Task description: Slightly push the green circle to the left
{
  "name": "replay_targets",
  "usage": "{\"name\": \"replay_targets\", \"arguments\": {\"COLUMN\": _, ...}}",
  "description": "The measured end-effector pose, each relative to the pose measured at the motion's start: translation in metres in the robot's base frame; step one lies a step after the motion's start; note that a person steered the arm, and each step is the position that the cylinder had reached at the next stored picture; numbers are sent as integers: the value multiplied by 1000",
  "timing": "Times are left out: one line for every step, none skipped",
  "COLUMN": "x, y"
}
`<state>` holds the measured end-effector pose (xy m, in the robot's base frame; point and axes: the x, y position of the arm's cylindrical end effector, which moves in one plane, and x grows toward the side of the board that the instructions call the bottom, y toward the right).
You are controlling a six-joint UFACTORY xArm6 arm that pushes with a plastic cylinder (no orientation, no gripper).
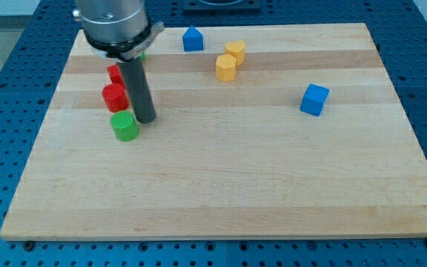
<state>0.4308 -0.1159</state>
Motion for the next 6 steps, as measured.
{"name": "replay_targets", "arguments": {"x": 25, "y": 24}}
{"name": "replay_targets", "arguments": {"x": 29, "y": -6}}
{"name": "replay_targets", "arguments": {"x": 29, "y": -48}}
{"name": "replay_targets", "arguments": {"x": 29, "y": -43}}
{"name": "replay_targets", "arguments": {"x": 35, "y": -32}}
{"name": "replay_targets", "arguments": {"x": -8, "y": 12}}
